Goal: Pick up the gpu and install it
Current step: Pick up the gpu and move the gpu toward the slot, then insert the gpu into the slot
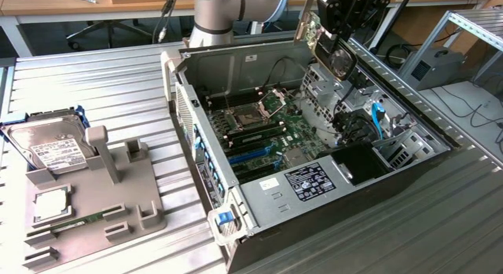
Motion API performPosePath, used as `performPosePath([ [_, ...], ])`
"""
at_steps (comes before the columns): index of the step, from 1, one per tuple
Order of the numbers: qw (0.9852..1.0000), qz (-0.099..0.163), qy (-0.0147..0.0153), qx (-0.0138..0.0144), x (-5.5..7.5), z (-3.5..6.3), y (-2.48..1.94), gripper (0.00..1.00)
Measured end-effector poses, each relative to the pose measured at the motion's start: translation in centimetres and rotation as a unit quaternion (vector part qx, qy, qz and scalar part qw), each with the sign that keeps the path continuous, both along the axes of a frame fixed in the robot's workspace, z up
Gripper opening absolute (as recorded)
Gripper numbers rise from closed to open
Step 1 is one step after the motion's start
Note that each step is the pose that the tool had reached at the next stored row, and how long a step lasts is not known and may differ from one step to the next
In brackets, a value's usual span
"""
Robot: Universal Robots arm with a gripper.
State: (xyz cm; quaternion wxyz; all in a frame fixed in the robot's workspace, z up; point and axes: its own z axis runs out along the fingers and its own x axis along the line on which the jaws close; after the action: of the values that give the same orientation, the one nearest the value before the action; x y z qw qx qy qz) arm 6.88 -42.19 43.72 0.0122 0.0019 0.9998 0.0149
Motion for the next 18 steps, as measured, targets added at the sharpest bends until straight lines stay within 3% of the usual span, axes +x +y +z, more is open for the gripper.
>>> performPosePath([
  [18, 1.0, 0.006, 0.0, 0.0, -0.01, 0.0, 0.0, 0.27],
])
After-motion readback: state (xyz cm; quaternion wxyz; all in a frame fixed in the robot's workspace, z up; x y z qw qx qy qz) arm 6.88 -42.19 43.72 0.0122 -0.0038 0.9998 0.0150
